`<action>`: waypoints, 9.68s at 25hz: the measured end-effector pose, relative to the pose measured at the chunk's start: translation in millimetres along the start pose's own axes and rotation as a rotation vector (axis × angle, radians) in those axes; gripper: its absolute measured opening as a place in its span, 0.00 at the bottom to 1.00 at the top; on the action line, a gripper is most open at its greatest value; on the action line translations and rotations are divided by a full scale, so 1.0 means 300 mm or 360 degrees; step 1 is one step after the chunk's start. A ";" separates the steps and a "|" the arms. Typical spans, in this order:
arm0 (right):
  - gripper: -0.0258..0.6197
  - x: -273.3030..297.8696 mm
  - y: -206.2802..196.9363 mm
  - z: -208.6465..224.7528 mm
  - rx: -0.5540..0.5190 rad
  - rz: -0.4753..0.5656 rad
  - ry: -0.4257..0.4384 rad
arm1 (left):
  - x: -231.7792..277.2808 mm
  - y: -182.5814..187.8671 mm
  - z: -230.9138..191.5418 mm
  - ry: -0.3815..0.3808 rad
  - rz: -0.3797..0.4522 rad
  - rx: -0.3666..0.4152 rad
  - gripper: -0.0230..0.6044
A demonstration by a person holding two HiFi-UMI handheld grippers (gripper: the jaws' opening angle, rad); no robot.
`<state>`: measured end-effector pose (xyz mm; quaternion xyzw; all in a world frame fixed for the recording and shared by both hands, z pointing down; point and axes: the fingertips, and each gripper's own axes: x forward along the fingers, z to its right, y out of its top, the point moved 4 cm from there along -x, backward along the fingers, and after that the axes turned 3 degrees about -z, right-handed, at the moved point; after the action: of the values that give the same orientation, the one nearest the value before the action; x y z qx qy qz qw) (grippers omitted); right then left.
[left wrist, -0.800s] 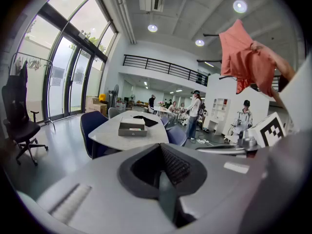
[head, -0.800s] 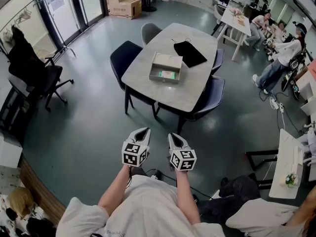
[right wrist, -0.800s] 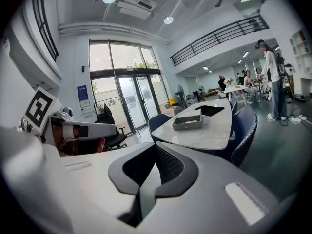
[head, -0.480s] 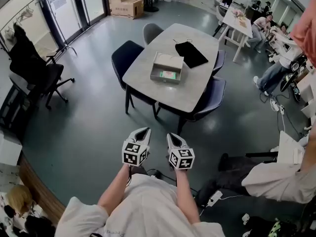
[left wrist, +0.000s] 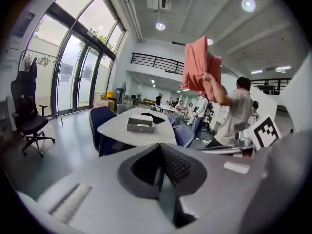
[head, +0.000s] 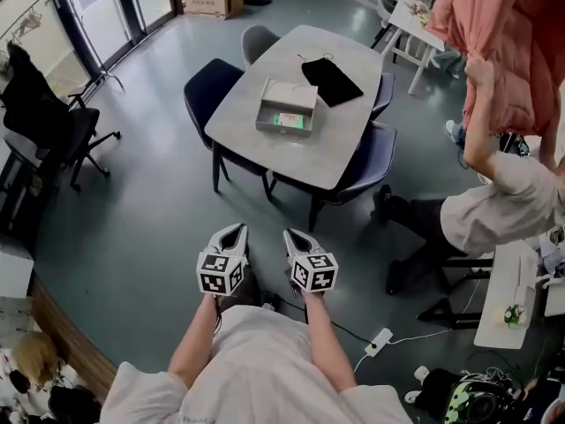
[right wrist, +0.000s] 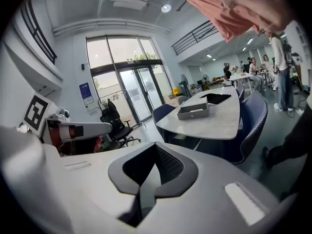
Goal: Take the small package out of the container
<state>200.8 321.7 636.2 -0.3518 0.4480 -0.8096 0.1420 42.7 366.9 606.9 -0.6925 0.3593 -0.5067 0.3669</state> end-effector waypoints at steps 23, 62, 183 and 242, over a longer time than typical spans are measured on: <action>0.04 0.560 0.369 0.309 0.0026 -0.0182 -0.0115 | 0.648 0.421 -0.361 -0.0039 -0.0150 0.0143 0.12; 0.21 1.403 0.679 0.863 -0.1407 -0.1425 0.0373 | 1.219 0.649 -0.661 -0.0283 -0.0477 0.0163 0.12; 0.52 1.462 0.781 0.749 -0.1117 -0.0942 0.0199 | 1.207 0.622 -0.667 -0.0137 -0.0451 0.0159 0.12; 0.52 1.073 0.703 0.773 -0.0128 -0.0350 -0.0219 | 1.452 0.627 -0.425 -0.0522 -0.0454 0.0240 0.12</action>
<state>115.2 -116.5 685.9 -0.4588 0.4281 -0.7756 0.0685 -4.6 -119.2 661.3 -0.7800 0.1545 -0.4596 0.3957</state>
